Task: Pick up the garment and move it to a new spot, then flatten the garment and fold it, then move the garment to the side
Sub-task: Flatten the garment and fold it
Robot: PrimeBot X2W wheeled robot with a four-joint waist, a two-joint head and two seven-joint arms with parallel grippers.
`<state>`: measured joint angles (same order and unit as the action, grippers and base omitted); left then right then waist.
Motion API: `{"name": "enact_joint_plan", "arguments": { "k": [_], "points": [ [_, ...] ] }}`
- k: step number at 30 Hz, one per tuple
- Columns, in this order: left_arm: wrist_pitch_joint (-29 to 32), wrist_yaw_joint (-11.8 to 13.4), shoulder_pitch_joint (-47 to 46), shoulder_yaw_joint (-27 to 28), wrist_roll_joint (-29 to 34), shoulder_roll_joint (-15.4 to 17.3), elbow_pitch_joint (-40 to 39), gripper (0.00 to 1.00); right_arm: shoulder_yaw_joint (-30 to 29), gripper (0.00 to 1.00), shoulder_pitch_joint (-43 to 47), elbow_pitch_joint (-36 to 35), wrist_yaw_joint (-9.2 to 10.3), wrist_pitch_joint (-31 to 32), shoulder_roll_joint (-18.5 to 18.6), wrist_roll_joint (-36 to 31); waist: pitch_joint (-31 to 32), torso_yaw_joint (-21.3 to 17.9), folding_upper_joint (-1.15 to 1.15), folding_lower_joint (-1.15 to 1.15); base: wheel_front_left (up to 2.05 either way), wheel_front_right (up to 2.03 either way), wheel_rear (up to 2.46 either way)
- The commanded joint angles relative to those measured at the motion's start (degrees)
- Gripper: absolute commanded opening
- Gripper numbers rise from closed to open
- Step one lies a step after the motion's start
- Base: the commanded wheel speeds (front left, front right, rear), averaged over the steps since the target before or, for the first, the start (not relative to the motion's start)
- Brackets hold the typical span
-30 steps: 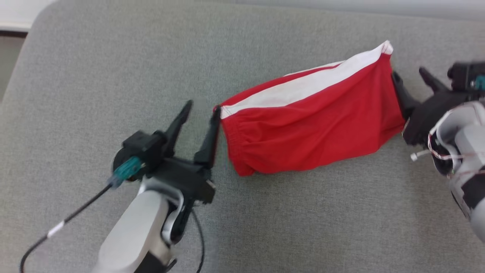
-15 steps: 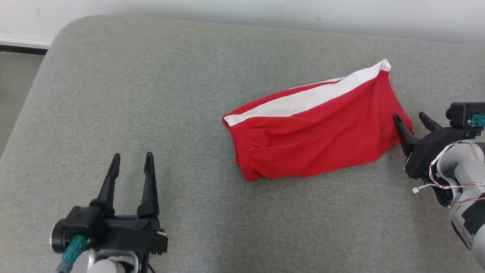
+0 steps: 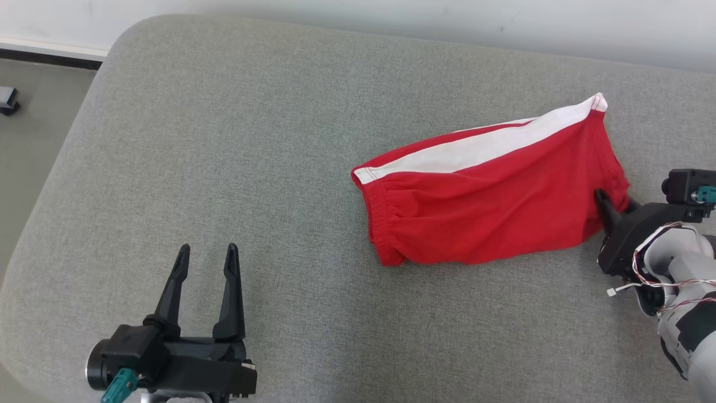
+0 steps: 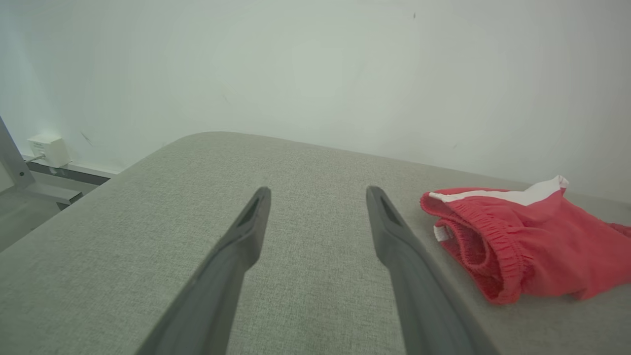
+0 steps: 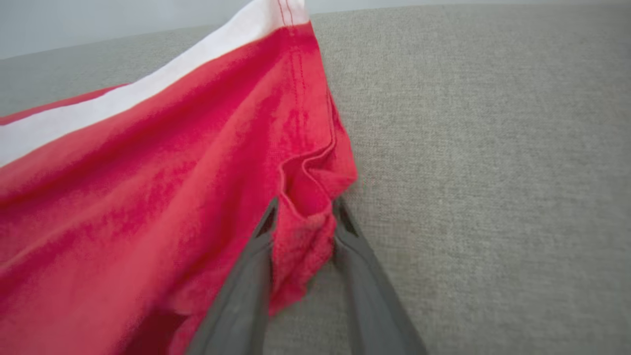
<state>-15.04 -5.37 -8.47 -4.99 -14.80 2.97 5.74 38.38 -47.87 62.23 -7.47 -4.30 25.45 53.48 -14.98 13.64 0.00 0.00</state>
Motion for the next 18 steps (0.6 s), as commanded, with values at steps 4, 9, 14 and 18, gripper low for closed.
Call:
{"name": "enact_joint_plan", "arguments": {
  "k": [4, 9, 14, 18],
  "points": [
    [-0.2, -0.3, 0.8, -0.7, -0.4, -0.1, 0.8, 1.00, 0.0, 0.00, 1.9, -0.2, -0.04, -1.6, -0.4, 2.3, 1.8, -0.8, 0.00, 0.00, 0.00, 0.00, 0.00],
    [-0.2, -0.6, 2.4, -1.0, 0.4, -0.1, 1.7, 1.00, 0.6, 0.00, 5.3, -3.3, -0.04, -4.4, 0.7, 4.4, 4.7, -3.0, 0.00, 0.00, 0.00, 0.00, 0.00],
    [-0.2, -0.9, 4.0, -0.9, 0.9, -0.1, 1.8, 1.00, 0.7, 0.00, 9.5, -6.5, -0.04, -6.1, 2.5, 7.0, 6.9, -5.2, 0.00, 0.00, 0.00, 0.00, 0.00],
    [-0.2, -1.1, 5.0, -0.7, 1.4, -0.1, 1.8, 1.00, 0.1, 0.00, 14.0, -9.2, -0.04, -7.0, 5.5, 9.9, 8.1, -6.9, 0.00, 0.00, 0.00, 0.00, 0.00]
  ]
}}
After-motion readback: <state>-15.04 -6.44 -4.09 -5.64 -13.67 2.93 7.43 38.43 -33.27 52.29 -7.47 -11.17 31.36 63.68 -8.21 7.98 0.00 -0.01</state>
